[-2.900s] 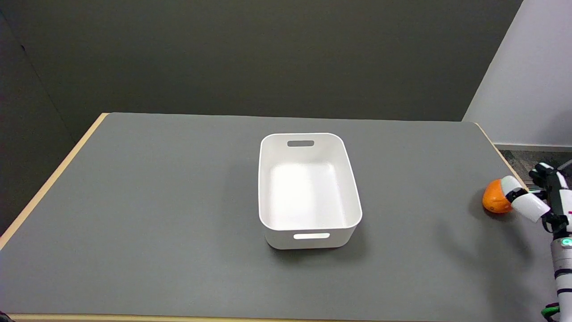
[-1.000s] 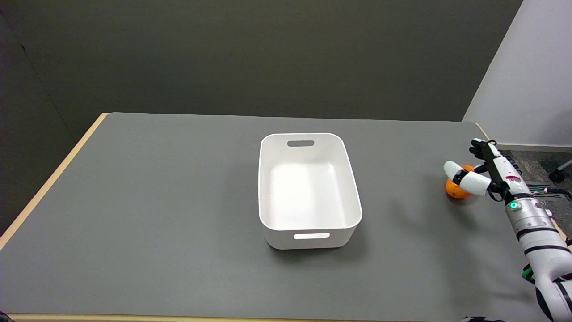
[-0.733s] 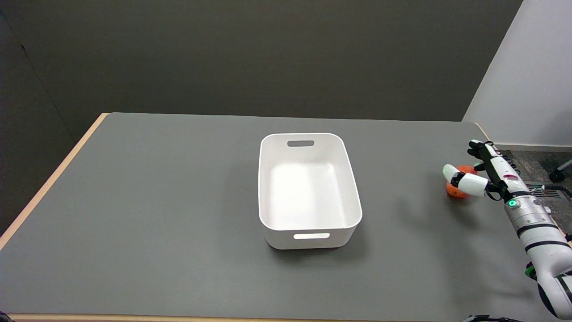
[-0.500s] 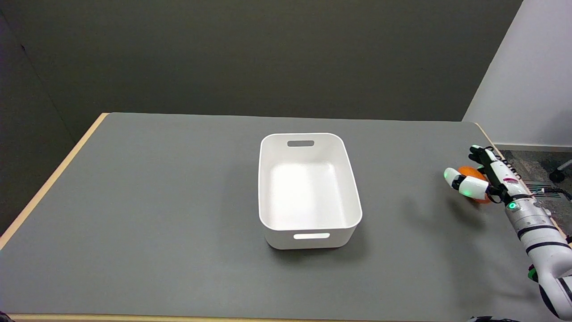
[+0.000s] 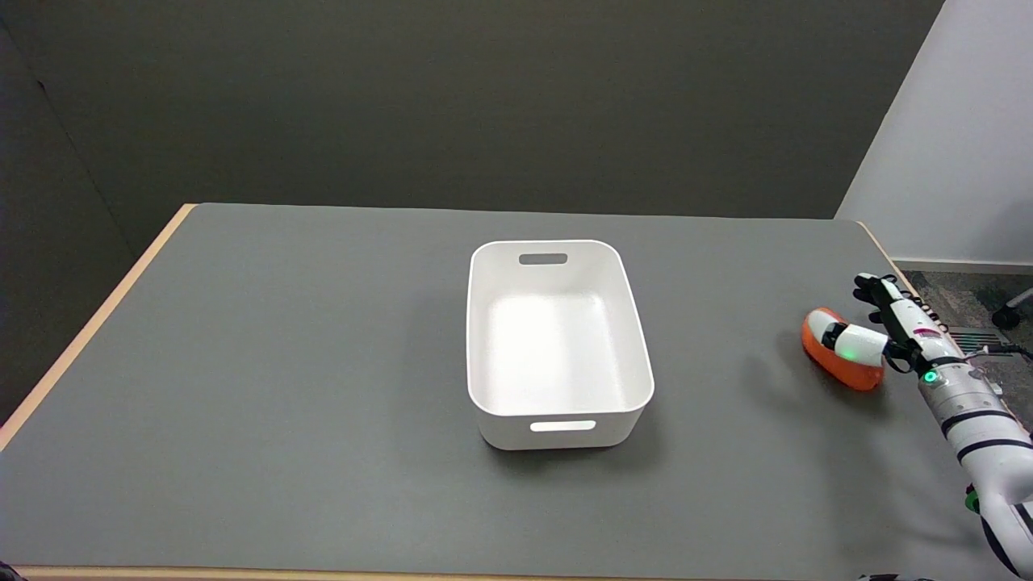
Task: Pick up mango.
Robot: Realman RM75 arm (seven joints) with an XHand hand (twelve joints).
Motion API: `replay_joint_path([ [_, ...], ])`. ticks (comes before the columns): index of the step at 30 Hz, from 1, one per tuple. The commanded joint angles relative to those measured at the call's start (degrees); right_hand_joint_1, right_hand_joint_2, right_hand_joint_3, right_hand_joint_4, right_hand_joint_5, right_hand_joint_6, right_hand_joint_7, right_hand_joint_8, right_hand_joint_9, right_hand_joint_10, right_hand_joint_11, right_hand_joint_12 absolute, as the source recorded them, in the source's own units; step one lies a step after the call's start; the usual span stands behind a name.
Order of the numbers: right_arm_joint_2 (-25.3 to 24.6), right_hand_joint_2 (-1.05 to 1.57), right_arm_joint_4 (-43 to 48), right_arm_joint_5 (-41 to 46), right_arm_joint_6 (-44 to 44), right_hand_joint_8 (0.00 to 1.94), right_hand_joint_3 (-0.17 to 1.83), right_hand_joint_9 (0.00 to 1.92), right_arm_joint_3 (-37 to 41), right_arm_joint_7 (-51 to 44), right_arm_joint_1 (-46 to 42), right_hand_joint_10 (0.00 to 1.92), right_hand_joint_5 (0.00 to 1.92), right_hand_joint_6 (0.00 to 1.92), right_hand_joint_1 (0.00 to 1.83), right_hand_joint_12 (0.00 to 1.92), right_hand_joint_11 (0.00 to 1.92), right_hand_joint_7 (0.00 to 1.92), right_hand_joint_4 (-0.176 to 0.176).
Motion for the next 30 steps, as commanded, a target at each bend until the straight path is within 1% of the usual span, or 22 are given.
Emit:
replay_joint_path([
  [1, -1.0, 0.59, -0.9, -1.1, 0.3, 0.39, 0.90, 0.00, 1.7, 0.6, -3.2, 0.63, 0.06, 0.37, 0.62, 1.21, 0.00, 0.06, -0.176],
  [5, -2.8, 0.59, -3.2, -1.1, 0.3, 0.40, 0.88, 0.00, 1.4, 1.5, -5.1, 0.67, 0.07, 0.38, 0.63, 1.28, 0.00, 0.08, -0.176],
  [9, -5.1, 0.59, -5.5, -1.1, 0.1, 0.41, 0.87, 0.00, 1.1, 2.0, -6.9, 0.69, 0.08, 0.38, 0.62, 1.29, 0.00, 0.08, -0.176],
  [12, -5.8, 0.59, -6.1, -1.1, -0.4, 0.41, 0.87, 0.00, -0.2, 2.0, -7.8, 0.70, 0.08, 0.39, 0.62, 1.30, 0.01, 0.08, -0.176],
  [17, -5.8, 0.62, -5.5, -1.1, -0.9, 0.40, 0.83, 0.01, -2.1, 2.0, -7.6, 0.78, 0.10, 0.39, 0.62, 1.36, 0.10, 0.13, -0.176],
  [20, -5.3, 0.62, -5.4, -1.1, -1.3, 0.45, 0.85, 0.09, -2.3, 2.0, -7.0, 0.85, 0.13, 0.42, 0.66, 1.49, 0.22, 0.20, -0.176],
  [23, -4.7, 0.64, -5.4, -1.6, -2.2, 0.64, 0.91, 0.31, -2.3, 2.0, -6.1, 1.05, 0.19, 0.51, 0.81, 1.75, 0.49, 0.40, -0.176],
  [24, -4.5, 0.64, -5.3, -2.0, -2.6, 0.67, 0.91, 0.34, -2.3, 2.0, -5.7, 1.08, 0.20, 0.52, 0.82, 1.76, 0.50, 0.43, -0.176],
  [25, -4.4, 0.65, -5.2, -2.1, -2.9, 0.75, 0.92, 0.39, -2.3, 1.7, -5.5, 1.13, 0.22, 0.55, 0.85, 1.78, 0.51, 0.46, -0.176],
  [26, -4.1, 0.68, -5.1, -2.7, -3.7, 0.95, 0.92, 0.49, -2.1, 1.6, -5.0, 1.23, 0.26, 0.61, 0.93, 1.86, 0.49, 0.51, -0.176],
  [27, -4.1, 0.74, -4.9, -3.1, -4.3, 1.18, 0.88, 0.58, -1.9, 1.6, -4.5, 1.33, 0.30, 0.68, 1.02, 1.92, 0.44, 0.56, -0.176],
  [29, -3.9, 1.06, -4.6, -4.2, -6.1, 1.60, 0.51, 0.63, -1.0, 1.6, -3.3, 1.44, 0.33, 0.84, 1.22, 1.92, 0.22, 0.58, -0.176],
  [30, -3.9, 1.19, -4.5, -4.4, -6.3, 1.70, 0.34, 0.66, -0.7, 1.6, -3.0, 1.56, 0.39, 1.12, 1.22, 1.92, 0.21, 0.58, -0.176],
])
